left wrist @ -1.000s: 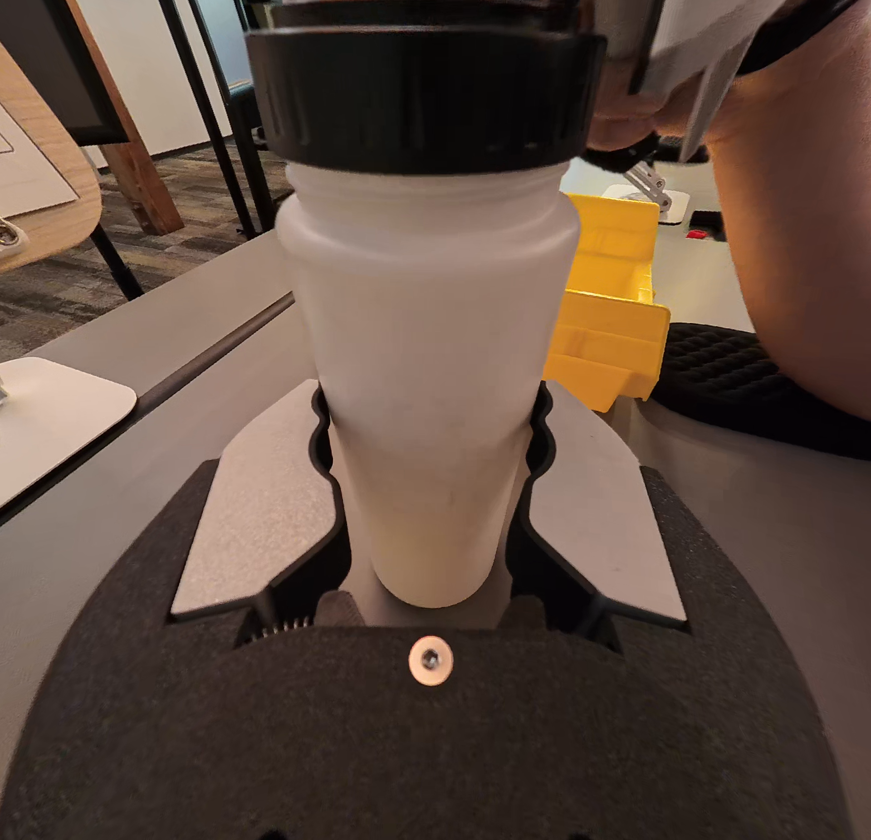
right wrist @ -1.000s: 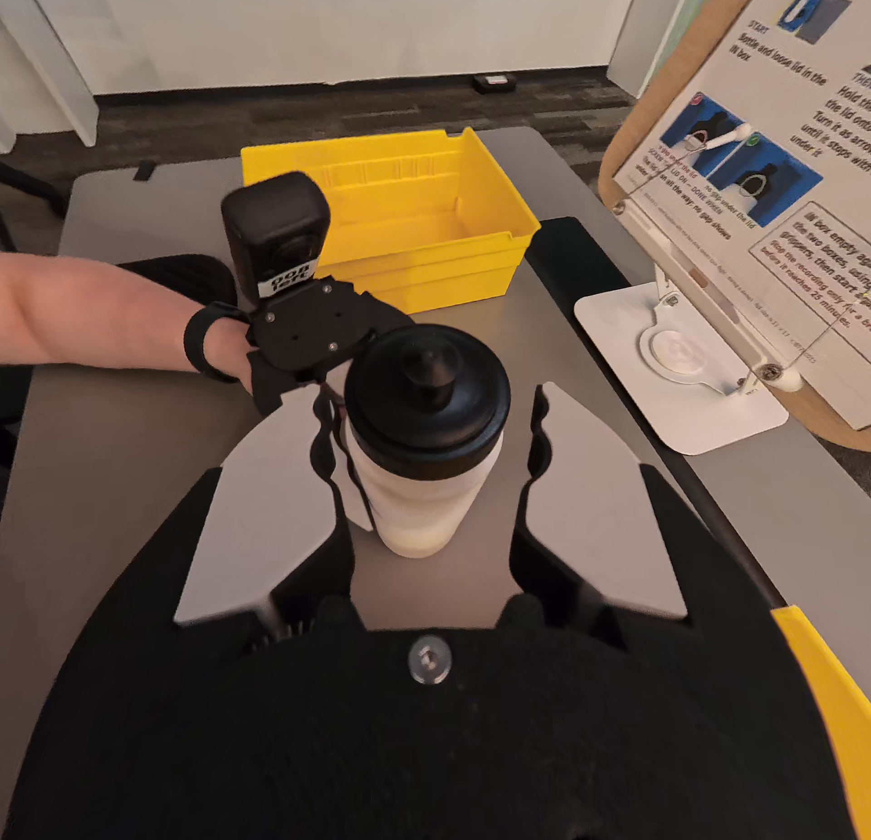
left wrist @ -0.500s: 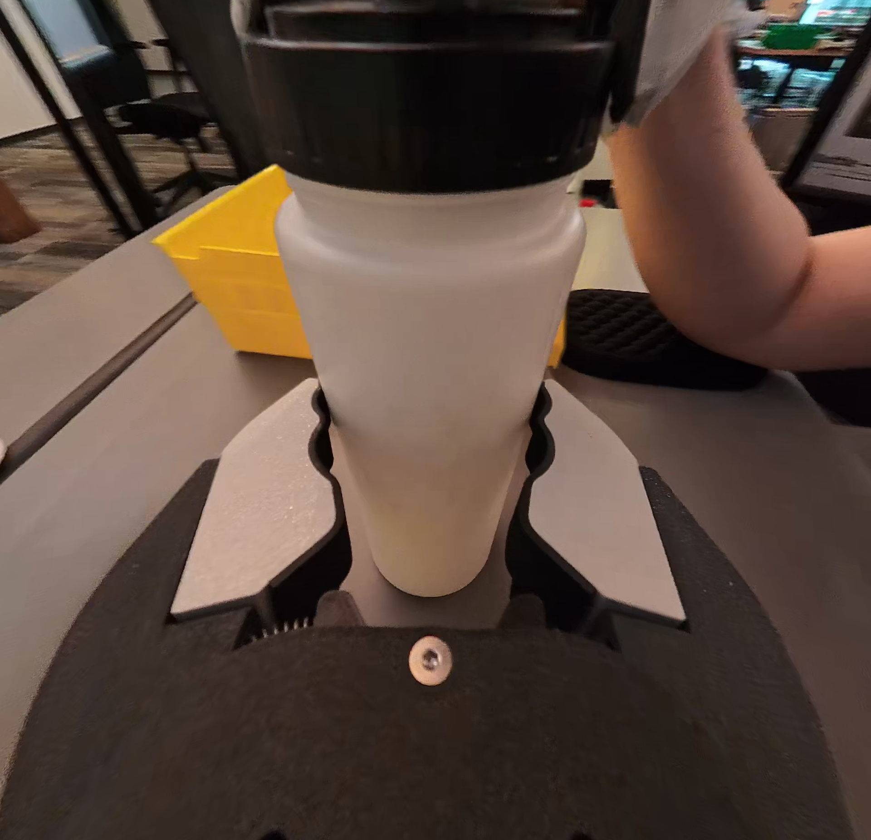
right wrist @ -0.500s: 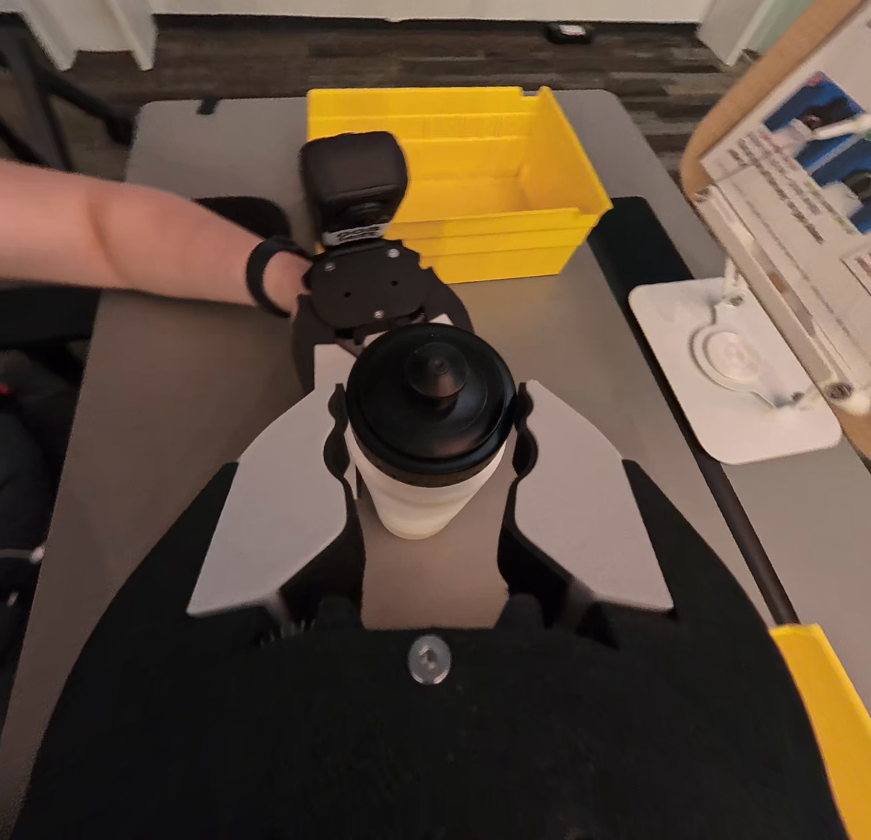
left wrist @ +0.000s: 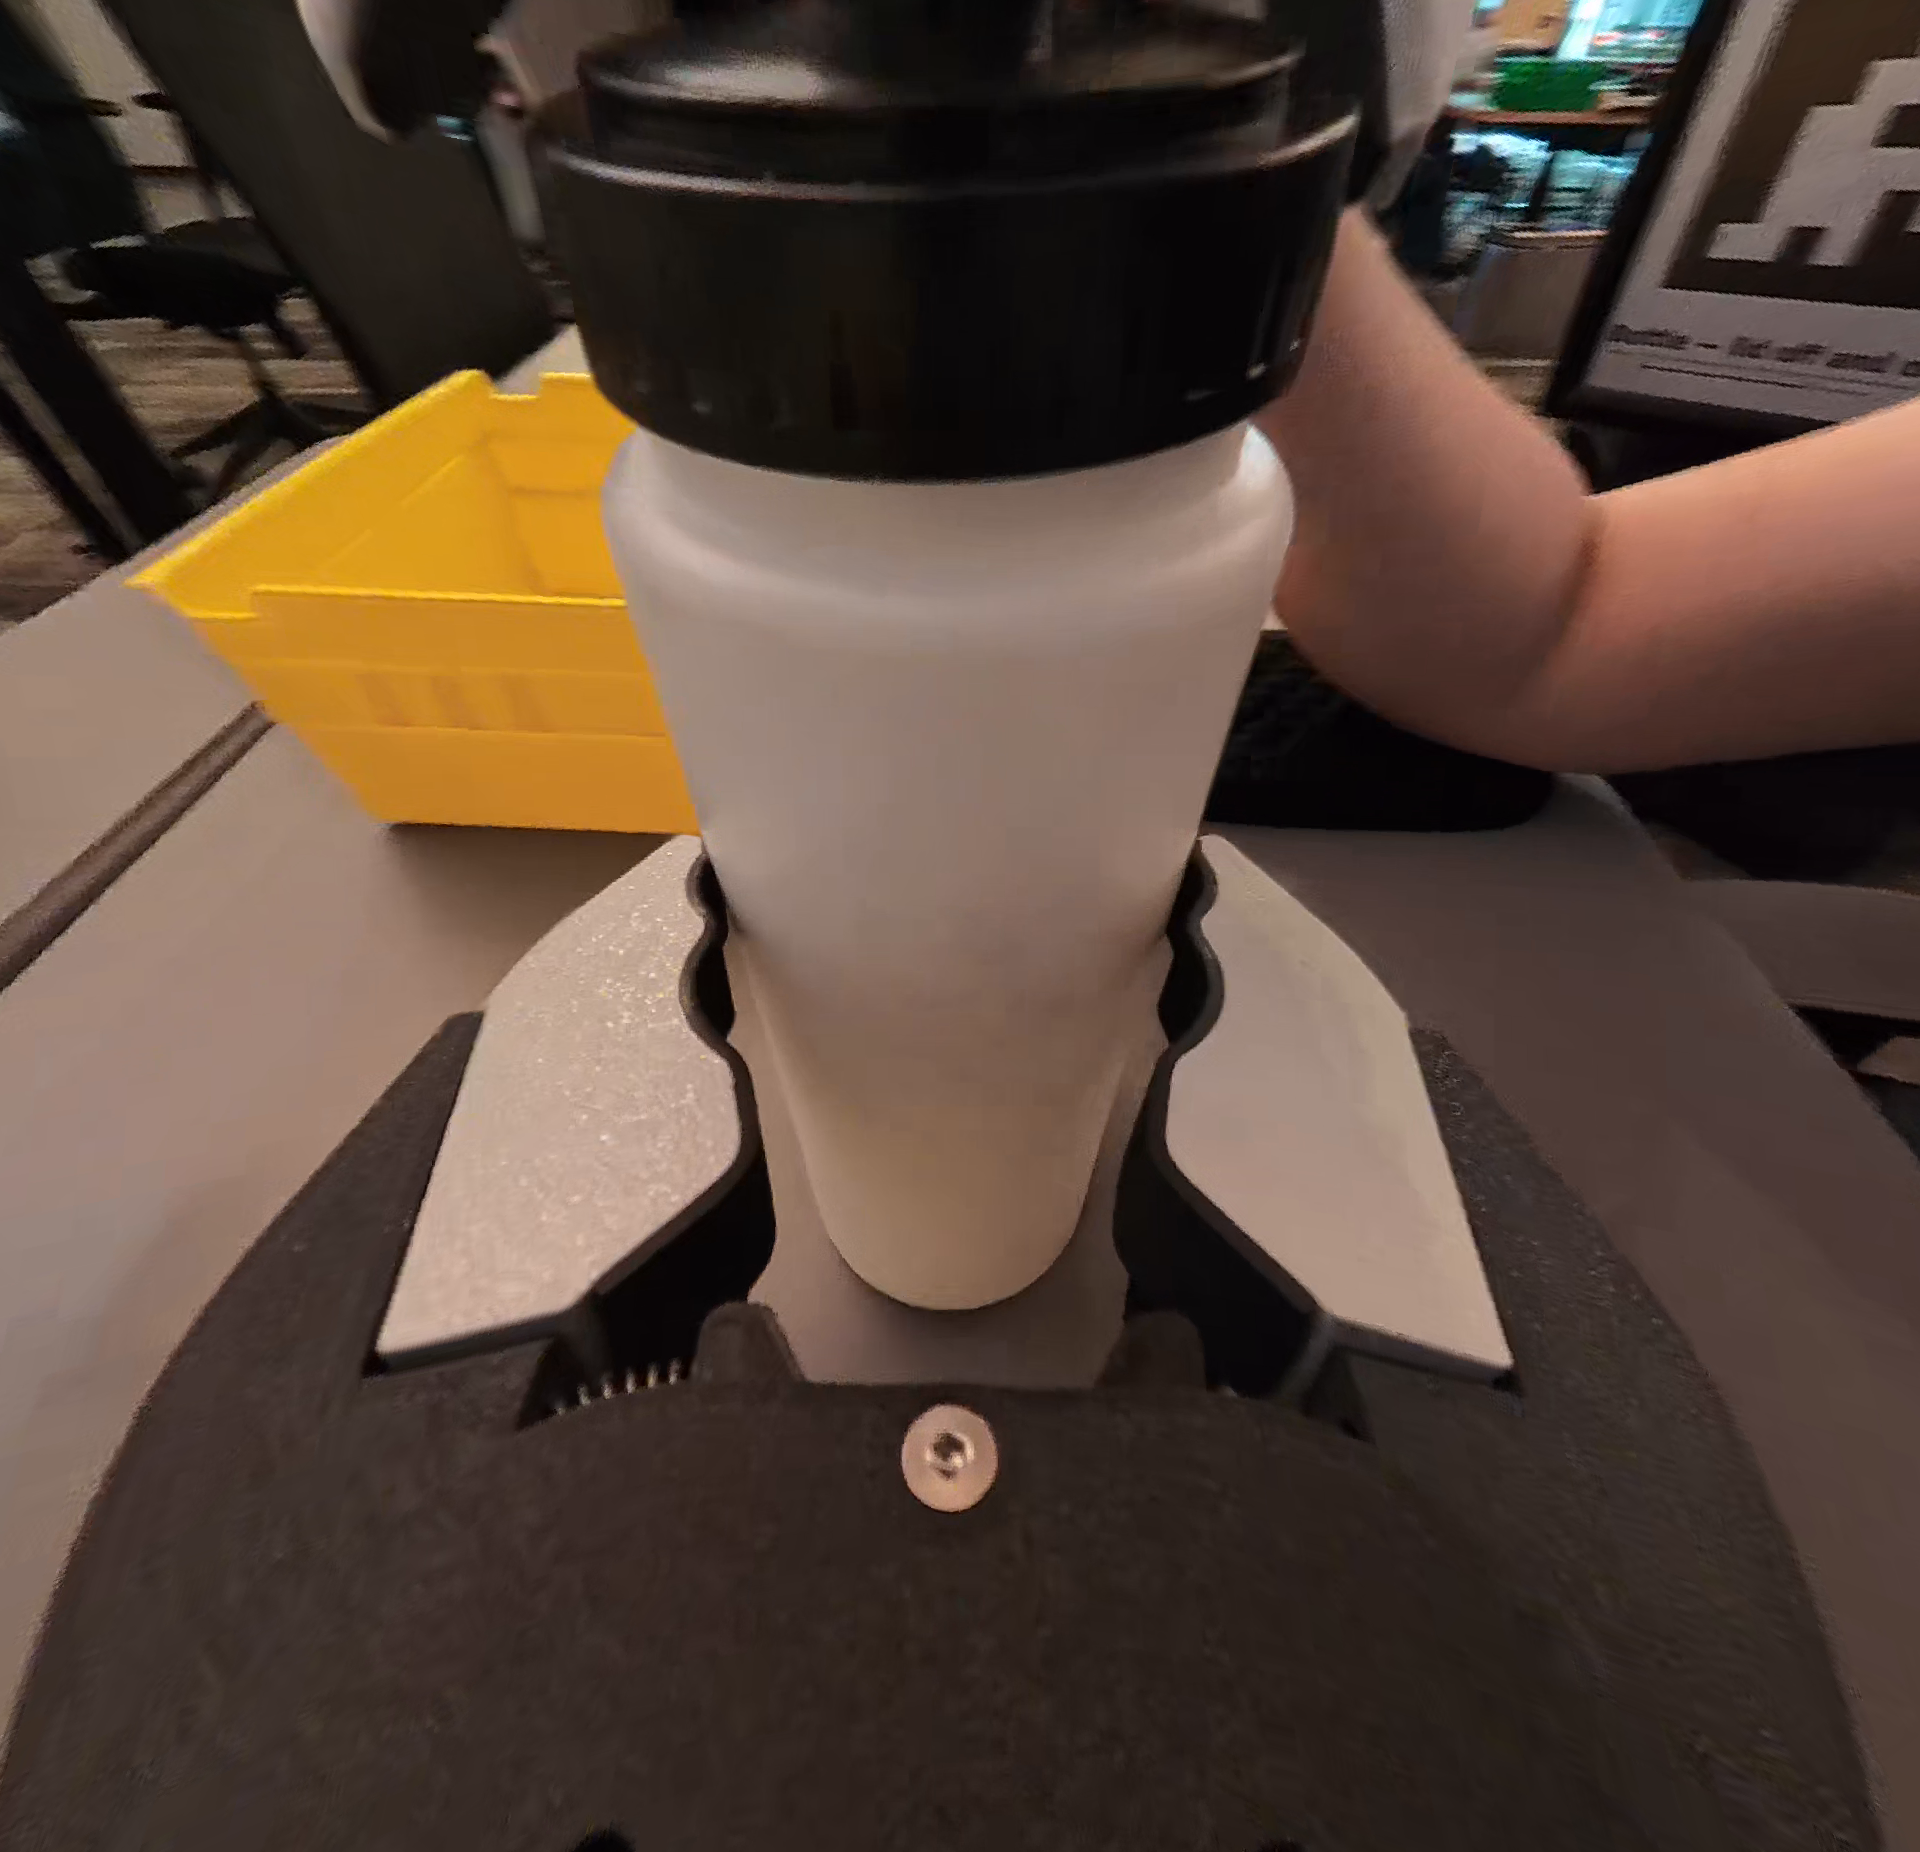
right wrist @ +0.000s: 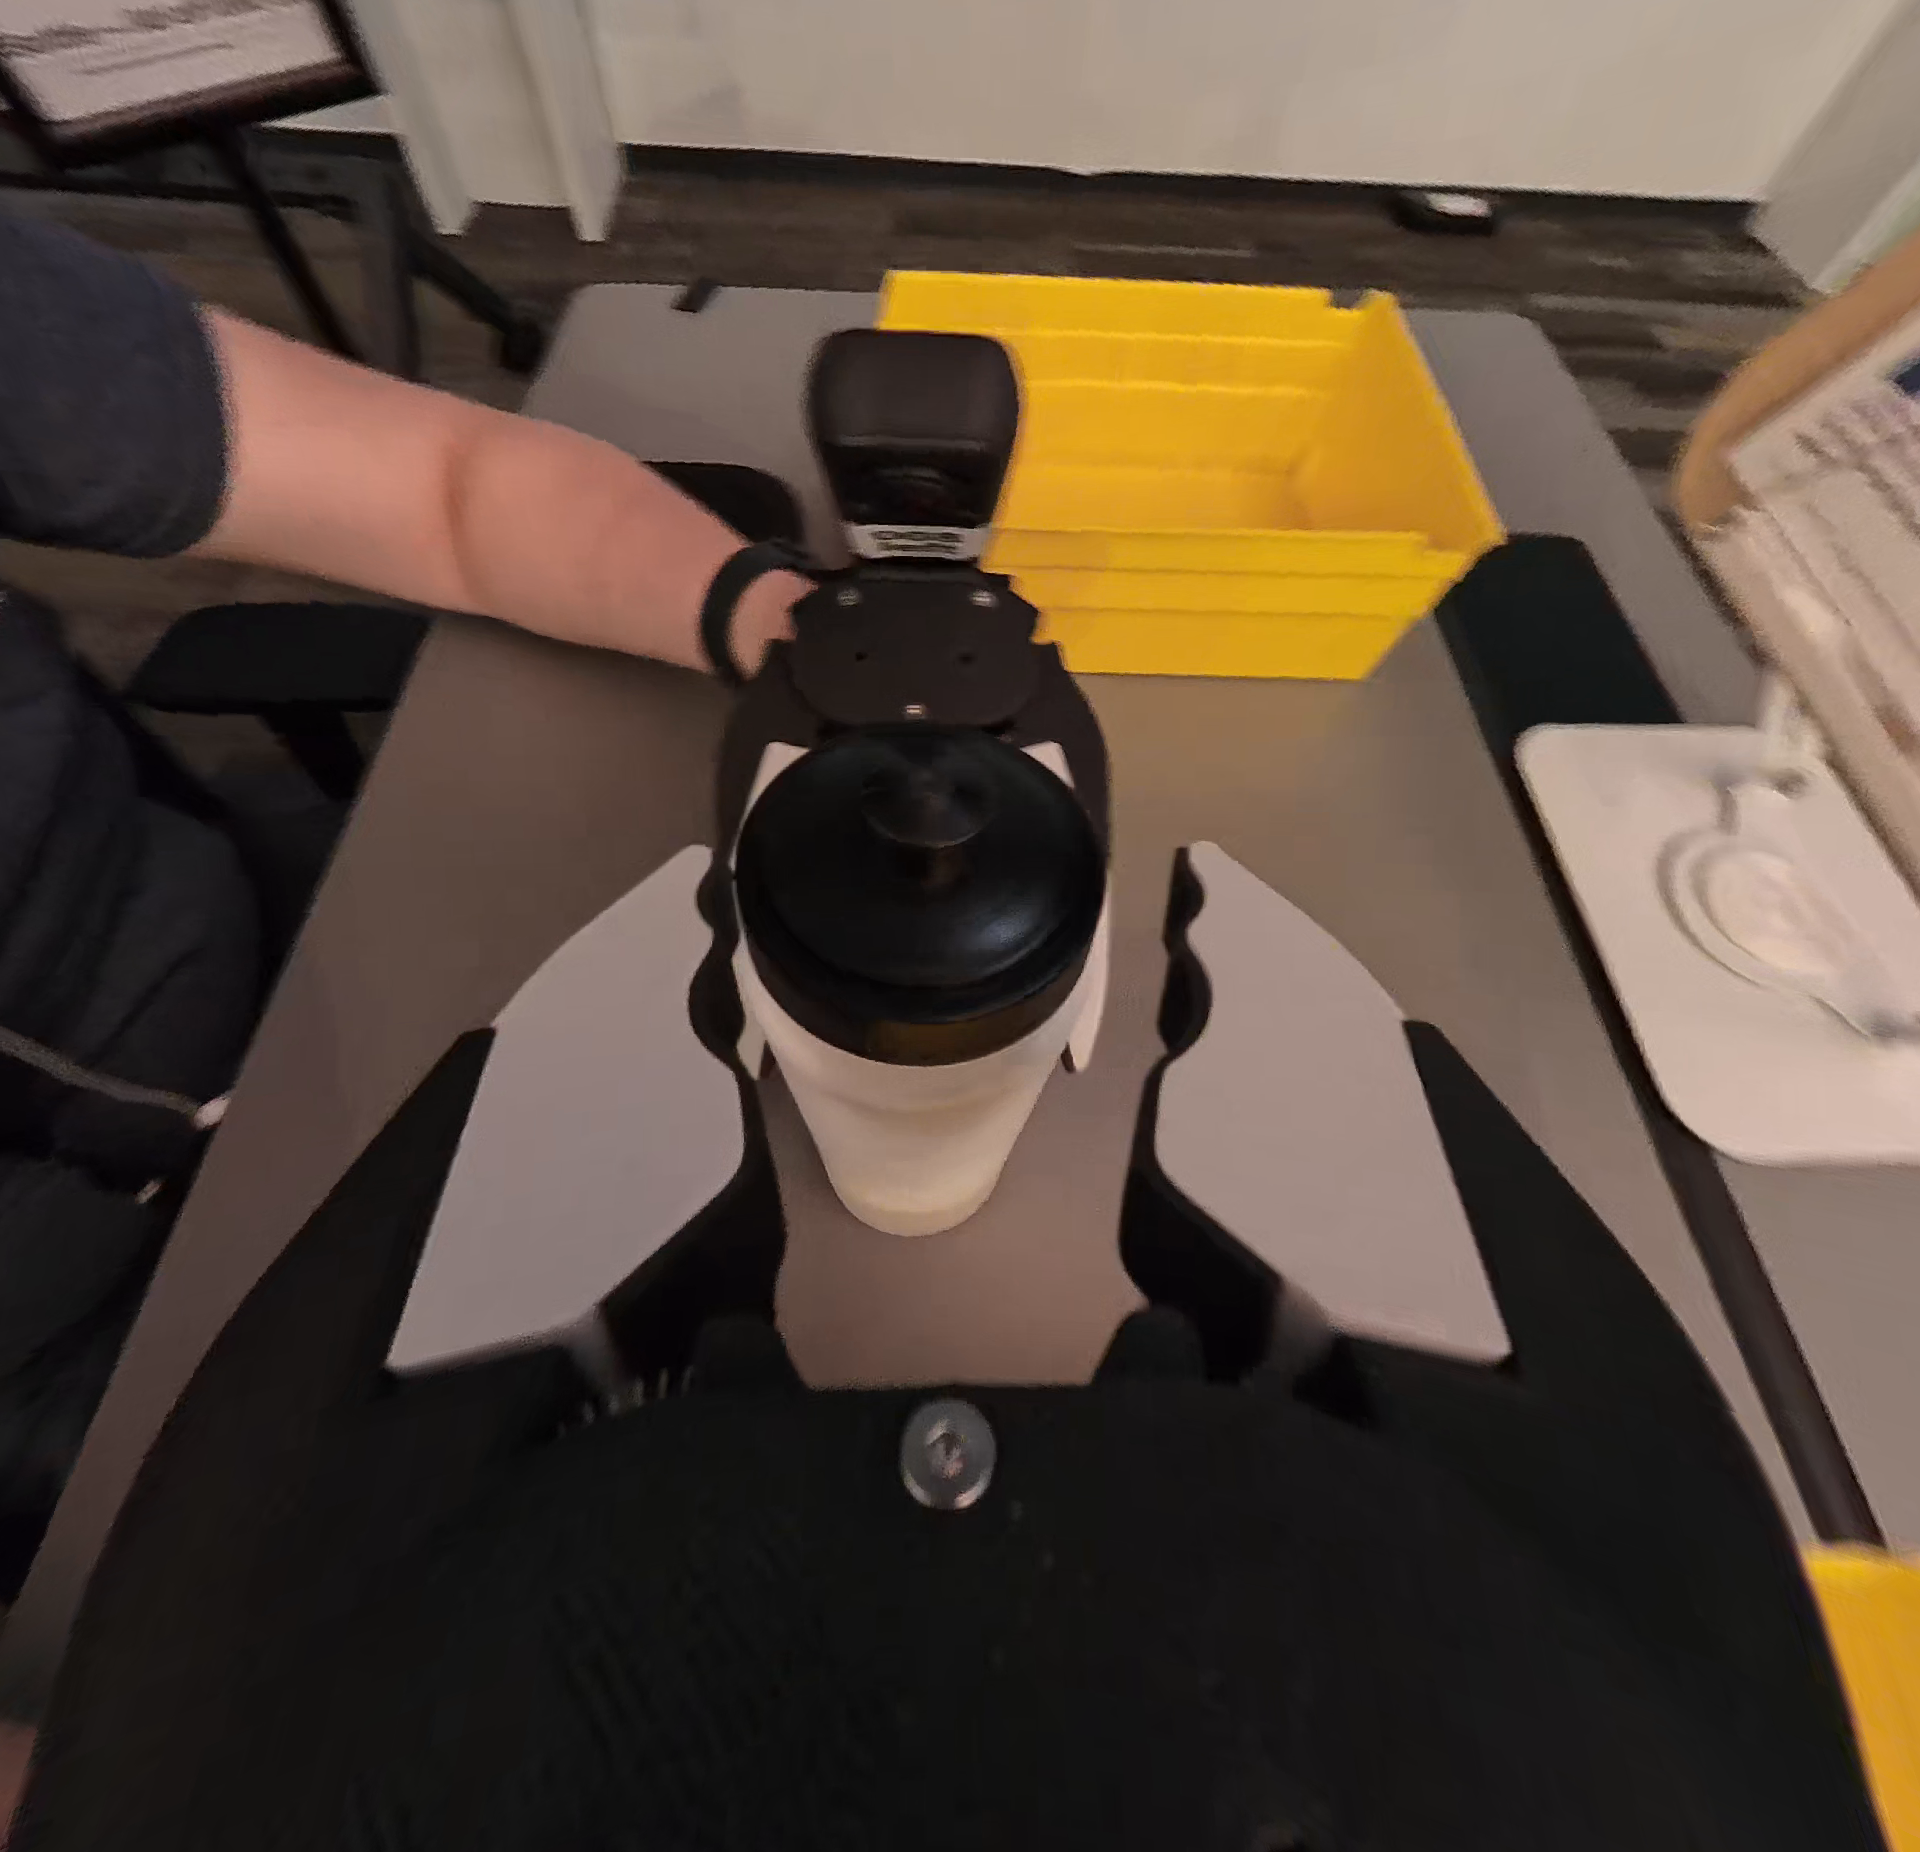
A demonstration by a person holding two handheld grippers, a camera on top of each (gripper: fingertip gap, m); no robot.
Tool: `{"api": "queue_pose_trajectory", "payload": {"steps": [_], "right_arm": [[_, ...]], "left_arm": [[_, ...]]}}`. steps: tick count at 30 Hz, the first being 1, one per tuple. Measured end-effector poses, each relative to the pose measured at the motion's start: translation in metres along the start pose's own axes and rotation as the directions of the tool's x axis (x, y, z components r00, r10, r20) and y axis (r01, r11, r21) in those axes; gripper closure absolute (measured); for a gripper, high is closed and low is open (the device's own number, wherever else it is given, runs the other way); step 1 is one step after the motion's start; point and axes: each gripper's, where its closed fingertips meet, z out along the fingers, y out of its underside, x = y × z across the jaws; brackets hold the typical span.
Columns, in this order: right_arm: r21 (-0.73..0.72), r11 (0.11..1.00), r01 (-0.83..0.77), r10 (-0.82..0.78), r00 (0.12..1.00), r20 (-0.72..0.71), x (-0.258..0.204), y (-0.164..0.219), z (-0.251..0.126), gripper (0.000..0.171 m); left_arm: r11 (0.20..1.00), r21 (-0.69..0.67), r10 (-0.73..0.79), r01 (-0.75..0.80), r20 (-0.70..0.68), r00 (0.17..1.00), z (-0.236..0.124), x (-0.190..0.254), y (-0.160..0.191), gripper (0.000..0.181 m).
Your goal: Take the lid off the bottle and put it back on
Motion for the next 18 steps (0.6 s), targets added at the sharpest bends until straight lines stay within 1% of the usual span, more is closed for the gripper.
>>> {"api": "queue_pose_trajectory", "payload": {"steps": [1, 4, 7, 9, 11, 12, 13, 16, 18], "right_arm": [[-0.004, 1.000, -0.024, 0.024, 0.998, -0.054, 0.007, -0.002, -0.001, 0.087], [0.026, 0.992, -0.123, 0.126, 0.973, -0.194, 0.024, -0.014, -0.003, 0.087], [0.038, 0.978, -0.203, 0.205, 0.929, -0.309, 0.037, -0.018, 0.001, 0.088], [0.009, 0.976, -0.216, 0.203, 0.904, -0.376, 0.043, -0.013, 0.004, 0.088], [-0.045, 0.976, -0.215, 0.180, 0.899, -0.399, 0.044, -0.006, 0.010, 0.092], [-0.065, 0.973, -0.223, 0.180, 0.901, -0.395, 0.043, -0.003, 0.013, 0.093], [-0.083, 0.971, -0.225, 0.179, 0.909, -0.377, 0.040, 0.000, 0.017, 0.098], [-0.103, 0.971, -0.215, 0.163, 0.916, -0.367, 0.039, 0.002, 0.018, 0.098], [-0.117, 0.973, -0.198, 0.150, 0.933, -0.328, 0.034, 0.002, 0.018, 0.098]], "left_arm": [[1.000, 0.001, -0.006, 0.006, 0.054, 0.999, -0.001, -0.009, 0.000, 0.099], [0.999, -0.004, -0.040, 0.042, 0.189, 0.981, -0.006, -0.031, 0.001, 0.100], [0.998, -0.013, -0.054, 0.059, 0.253, 0.966, -0.009, -0.040, 0.002, 0.099], [0.998, -0.018, -0.059, 0.066, 0.270, 0.961, -0.010, -0.042, 0.002, 0.099], [0.997, -0.025, -0.061, 0.070, 0.278, 0.959, -0.010, -0.043, 0.003, 0.099], [0.997, -0.027, -0.062, 0.072, 0.279, 0.958, -0.010, -0.043, 0.003, 0.099], [0.997, -0.028, -0.062, 0.073, 0.279, 0.958, -0.010, -0.043, 0.003, 0.099], [0.997, -0.039, -0.060, 0.073, 0.272, 0.960, -0.010, -0.042, 0.003, 0.099], [0.996, -0.051, -0.053, 0.067, 0.238, 0.970, -0.009, -0.037, 0.003, 0.100]]}}
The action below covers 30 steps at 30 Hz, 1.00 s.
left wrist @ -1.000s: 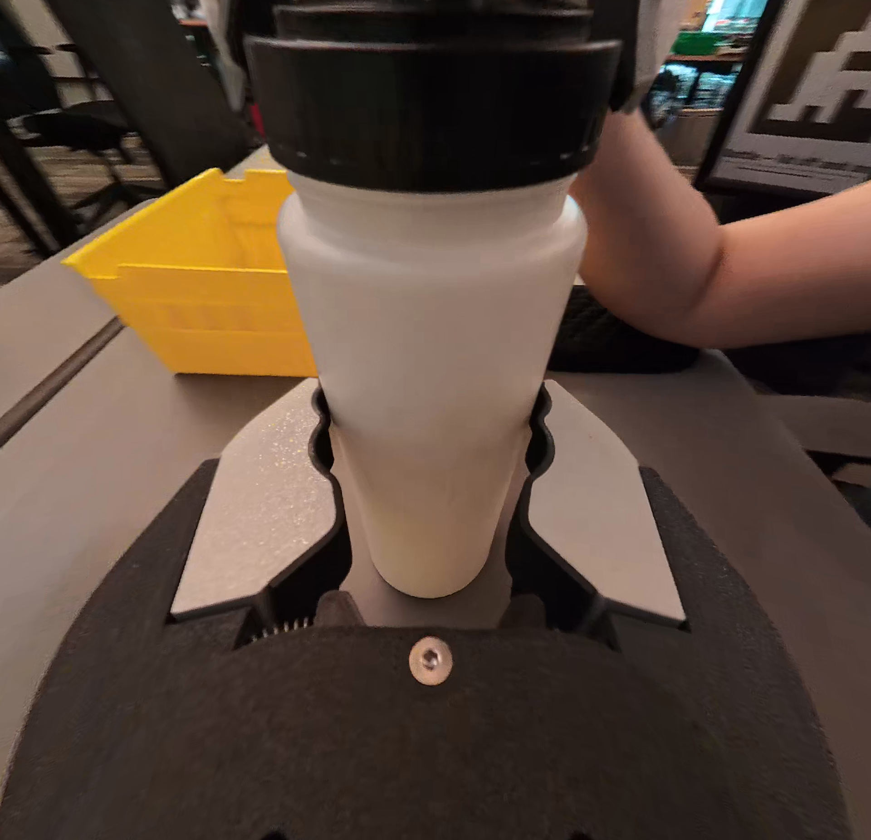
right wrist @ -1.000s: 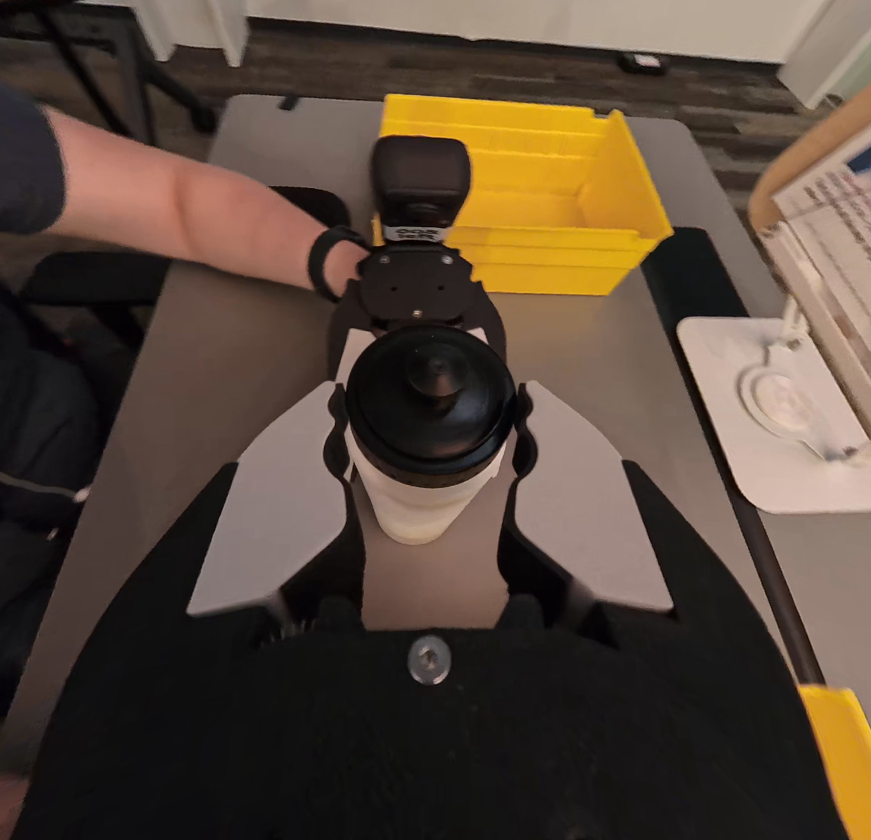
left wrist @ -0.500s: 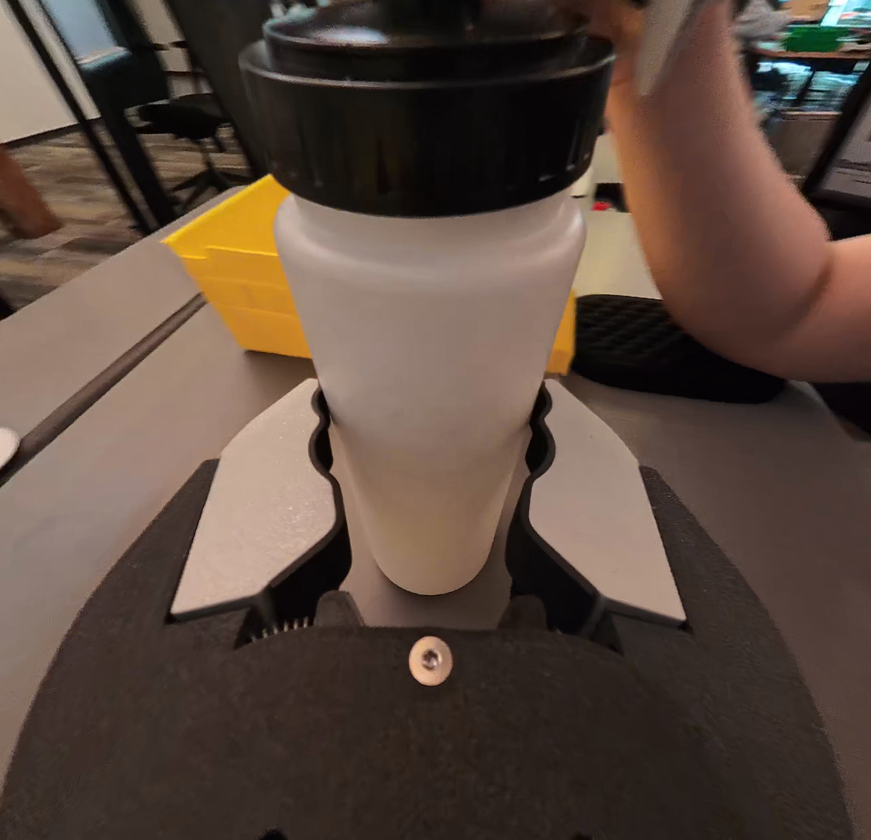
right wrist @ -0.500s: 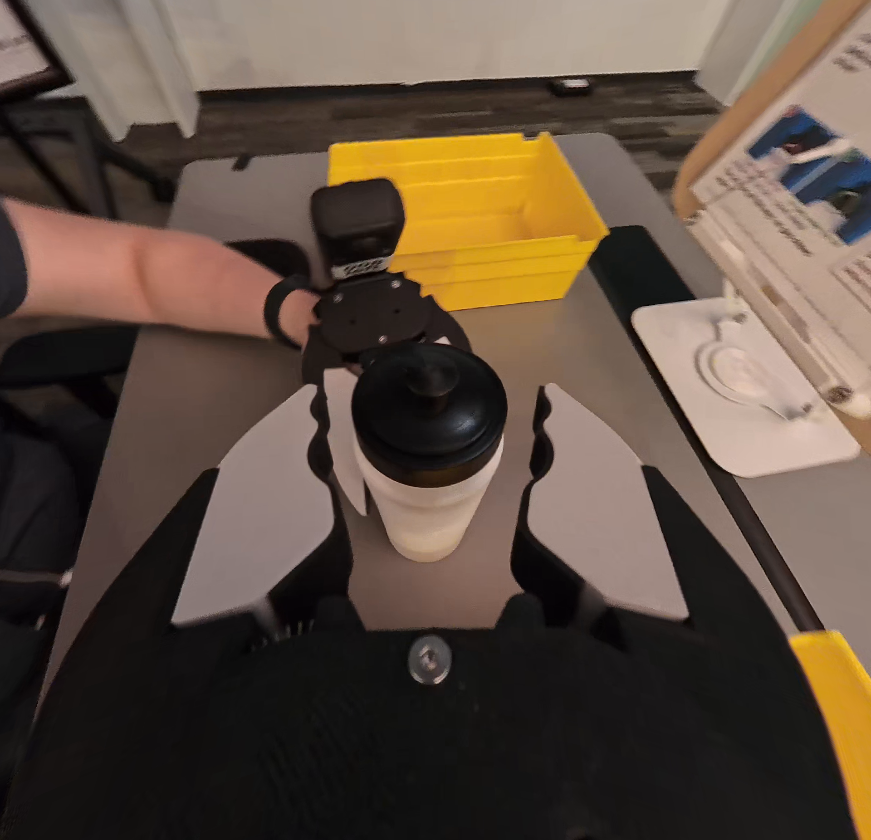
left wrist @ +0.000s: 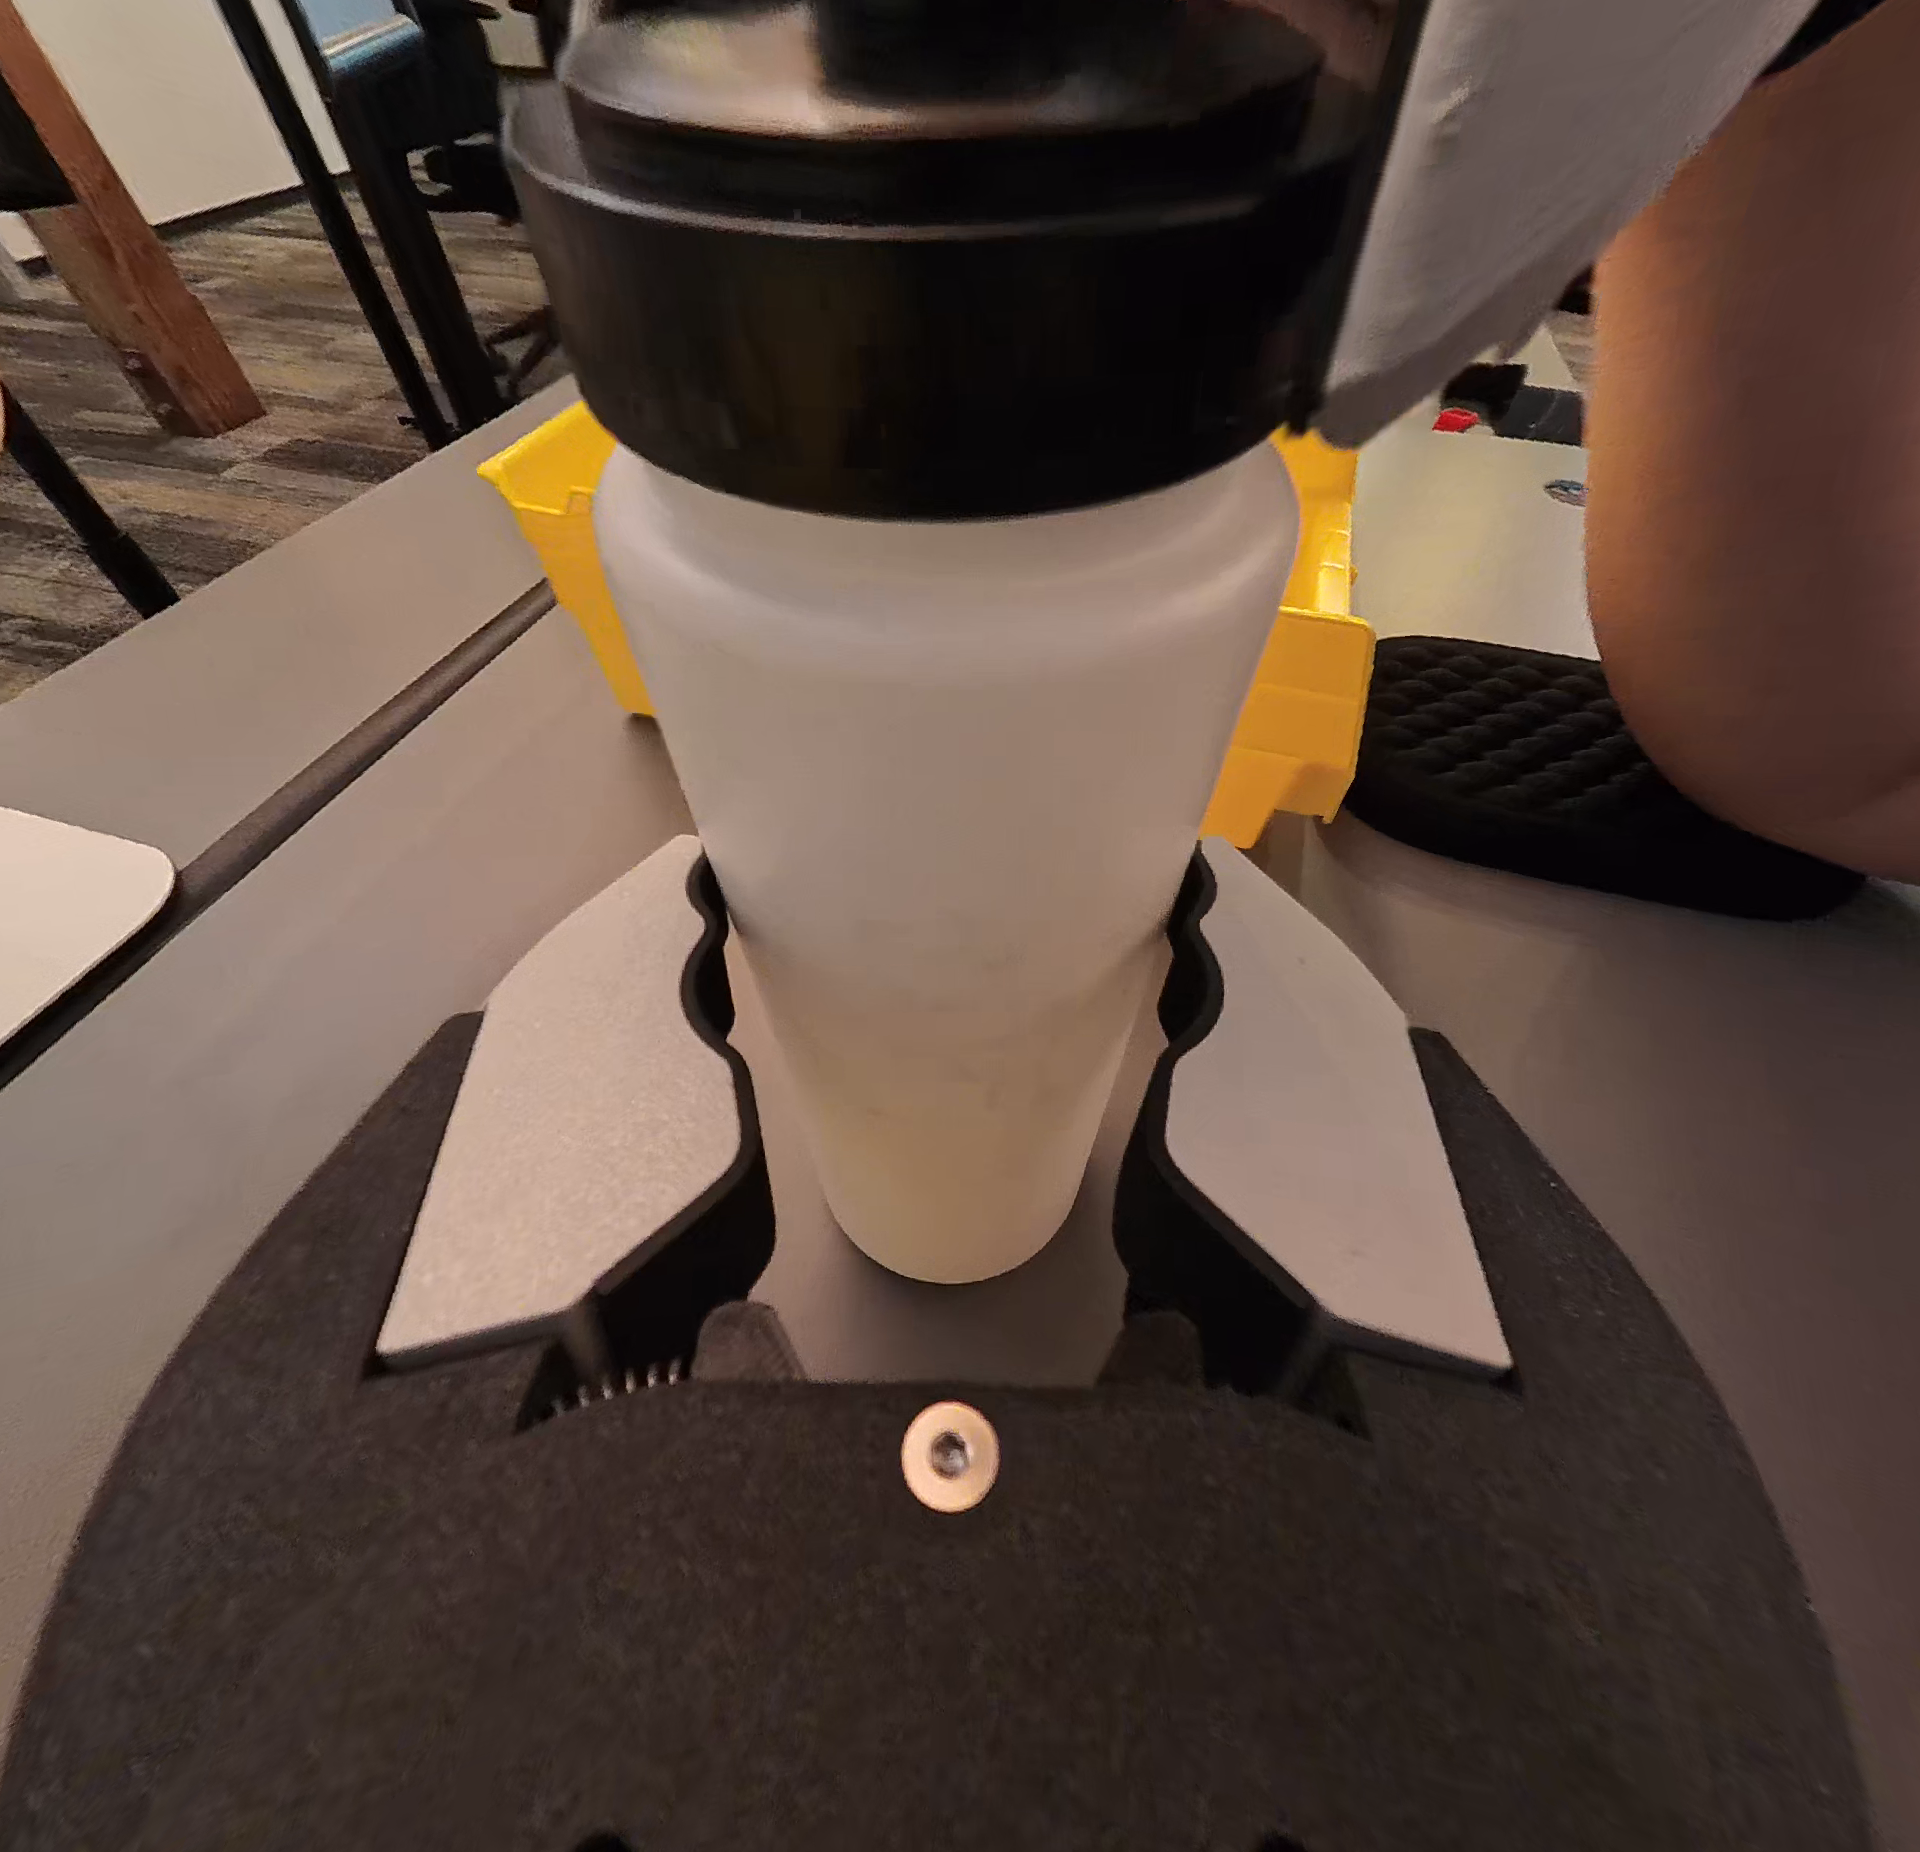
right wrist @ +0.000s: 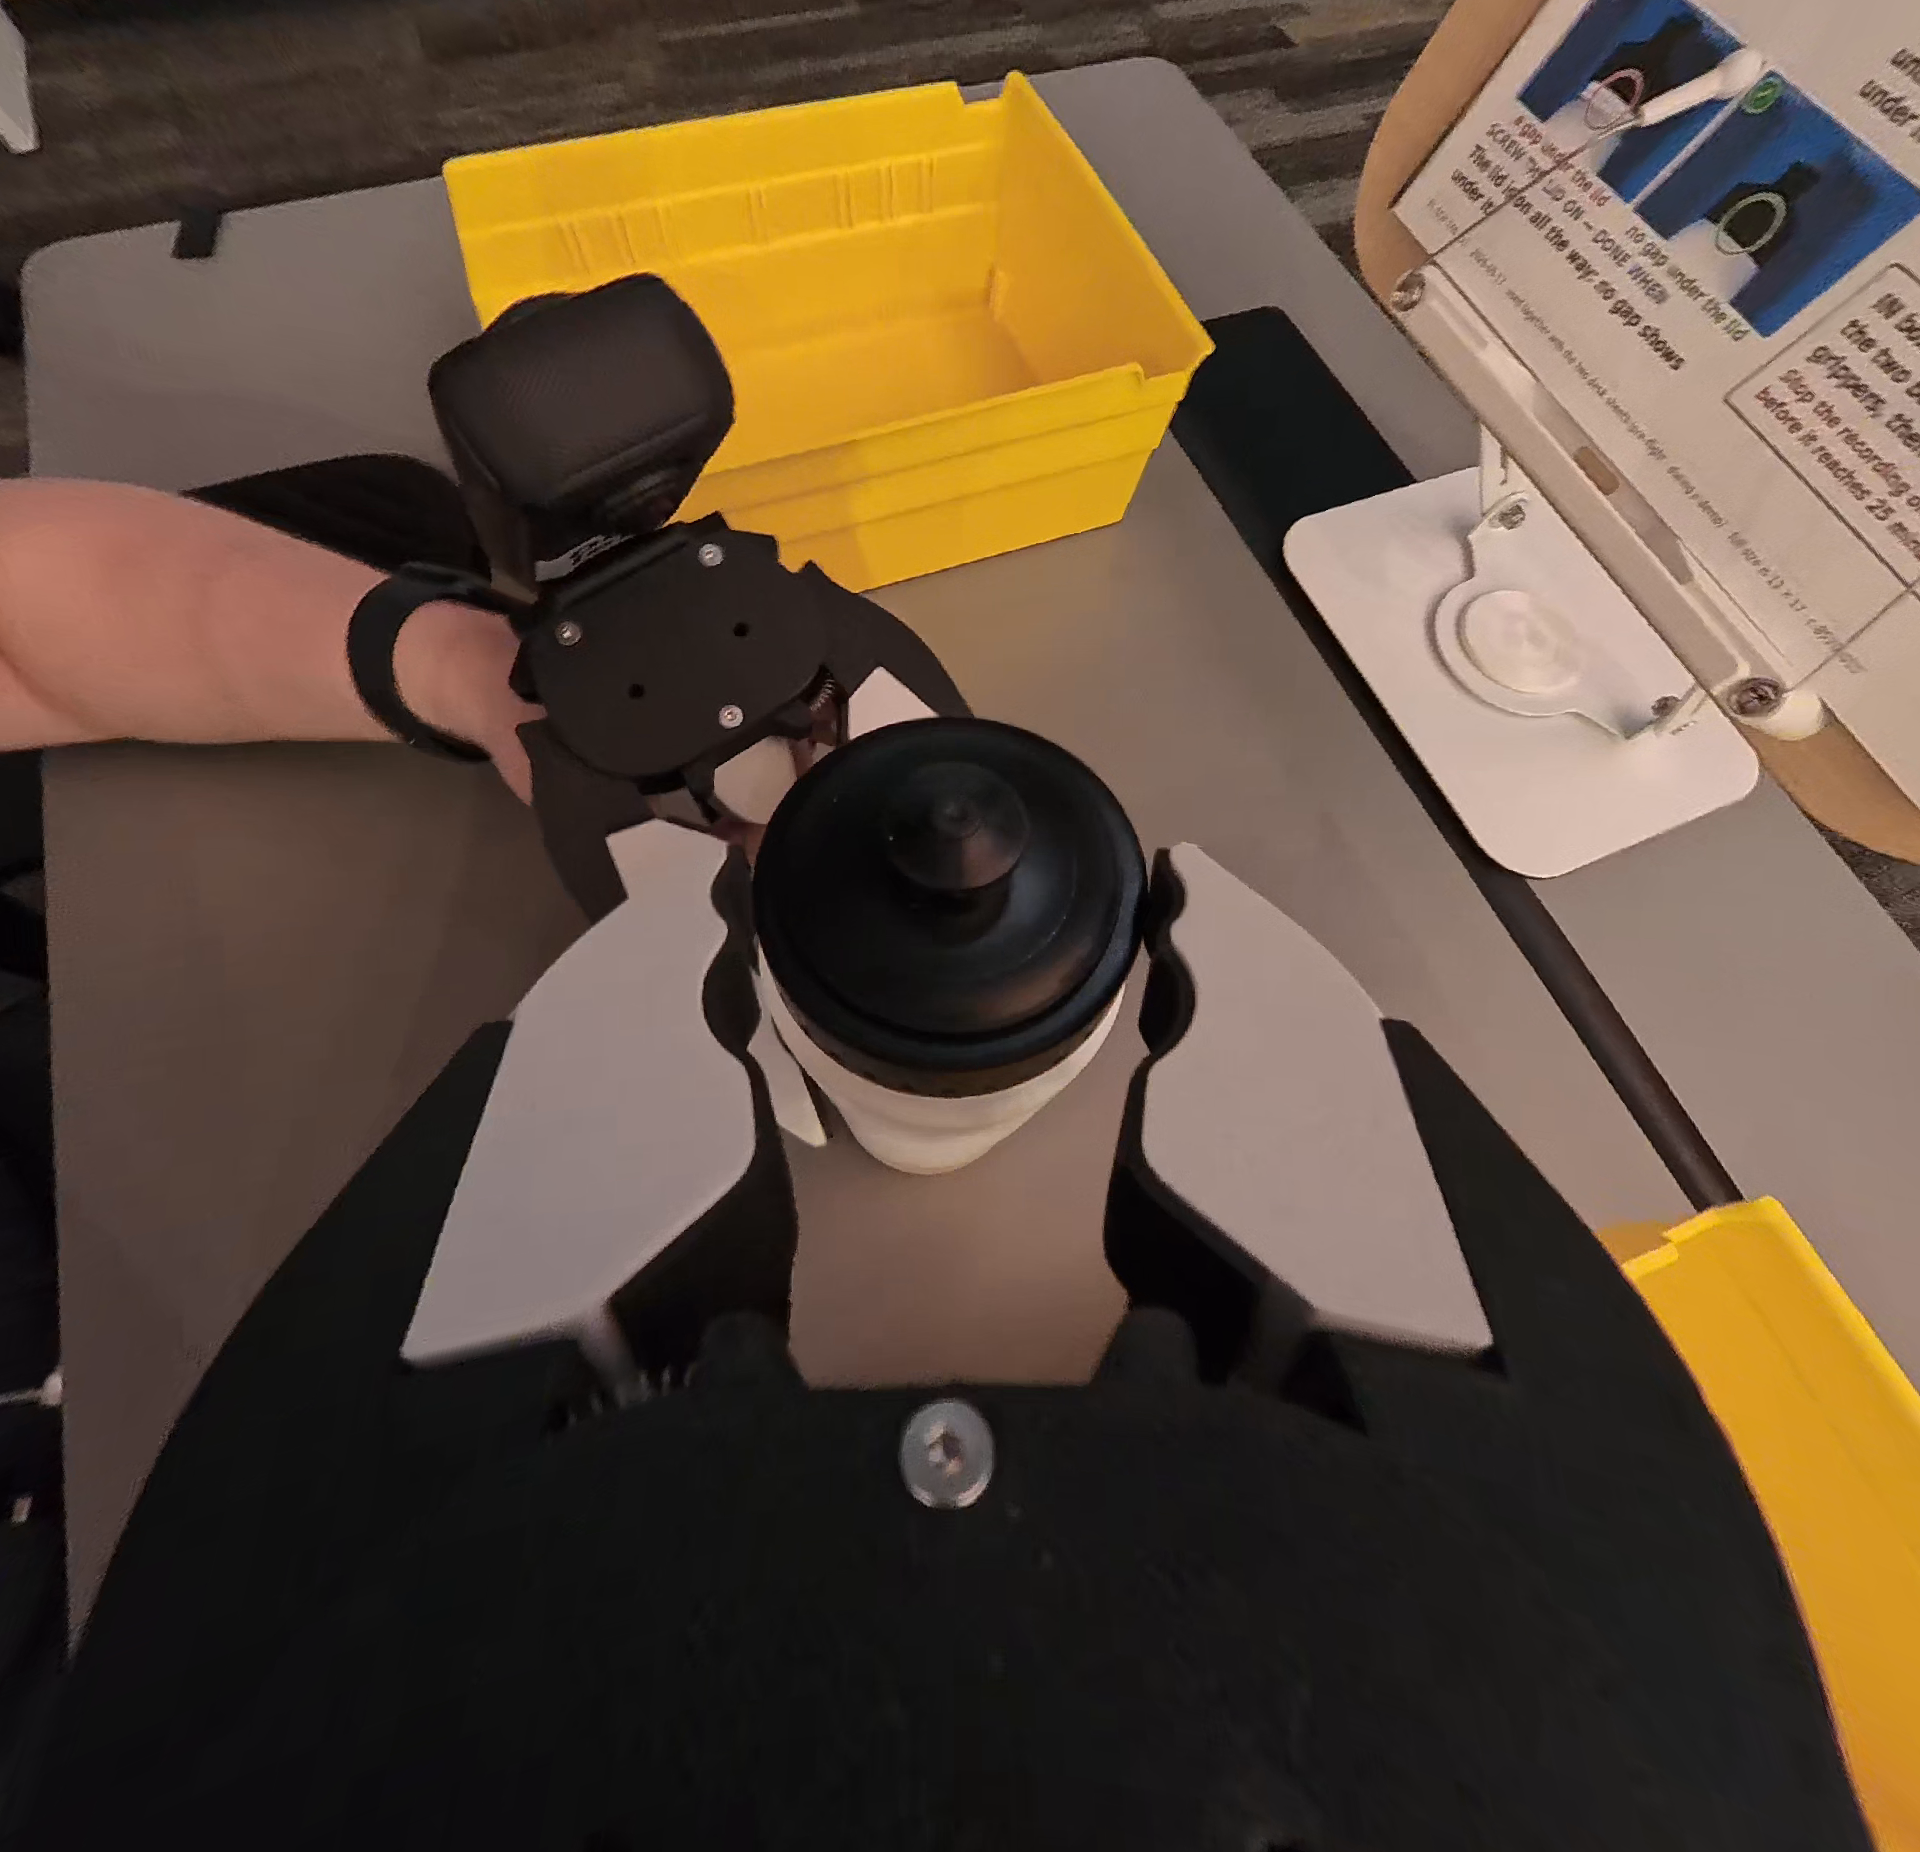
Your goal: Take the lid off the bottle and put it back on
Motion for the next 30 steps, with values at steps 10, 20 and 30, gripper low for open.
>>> {"api": "queue_pose_trajectory", "payload": {"steps": [10, 20, 30], "right_arm": [[0.172, 0.962, 0.212, -0.268, 0.848, 0.457, -0.061, 0.014, -0.030, 0.097], [0.249, 0.959, 0.136, -0.236, 0.870, 0.433, -0.043, 0.005, -0.023, 0.094], [0.036, 0.992, 0.124, -0.123, 0.992, -0.027, 0.000, -0.003, -0.009, 0.085]], "left_arm": [[0.994, 0.044, 0.106, -0.096, -0.399, 0.911, -0.009, 0.068, 0.003, 0.100], [0.998, 0.030, 0.066, -0.059, -0.294, 0.953, -0.004, 0.047, 0.000, 0.100], [1.000, 0.004, 0.004, -0.004, -0.009, 1.000, -0.001, -0.002, 0.000, 0.099]]}}
